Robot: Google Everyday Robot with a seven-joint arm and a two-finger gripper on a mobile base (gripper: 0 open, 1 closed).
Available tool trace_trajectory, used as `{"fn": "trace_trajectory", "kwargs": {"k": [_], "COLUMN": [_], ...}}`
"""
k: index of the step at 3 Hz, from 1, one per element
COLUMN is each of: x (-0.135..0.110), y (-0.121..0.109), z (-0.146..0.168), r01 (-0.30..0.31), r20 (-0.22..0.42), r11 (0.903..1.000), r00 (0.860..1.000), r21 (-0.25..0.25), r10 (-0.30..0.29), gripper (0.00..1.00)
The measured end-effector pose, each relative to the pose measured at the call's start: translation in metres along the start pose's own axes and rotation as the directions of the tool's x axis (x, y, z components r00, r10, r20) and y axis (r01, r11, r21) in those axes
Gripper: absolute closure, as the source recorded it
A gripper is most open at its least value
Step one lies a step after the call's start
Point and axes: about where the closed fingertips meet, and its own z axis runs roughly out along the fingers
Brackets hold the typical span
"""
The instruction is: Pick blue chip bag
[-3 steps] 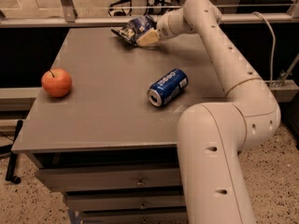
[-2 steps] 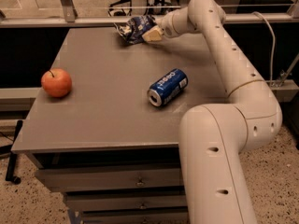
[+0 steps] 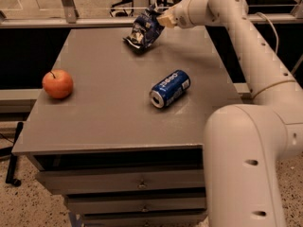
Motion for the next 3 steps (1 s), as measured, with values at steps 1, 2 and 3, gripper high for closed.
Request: {"fn": "trace_trajectory", "kwargs": {"k": [1,2,3], "x": [-0.026,-0.046,-0.054], "y": [0.017,0.044,0.065], "z": [-0.042,-0.083,-0.086], "r01": [0.008,-0.005,-0.023], "r20": [0.119,0.247,0.304], "r11": [0.9994,0.9969,0.9915], "r00": [0.993,0.969,0.951], "r21": [-0.034,-0.079,-0.128], "r10": [-0.004,0.024,0.061], "gripper": [1.00,1.00,1.00]}}
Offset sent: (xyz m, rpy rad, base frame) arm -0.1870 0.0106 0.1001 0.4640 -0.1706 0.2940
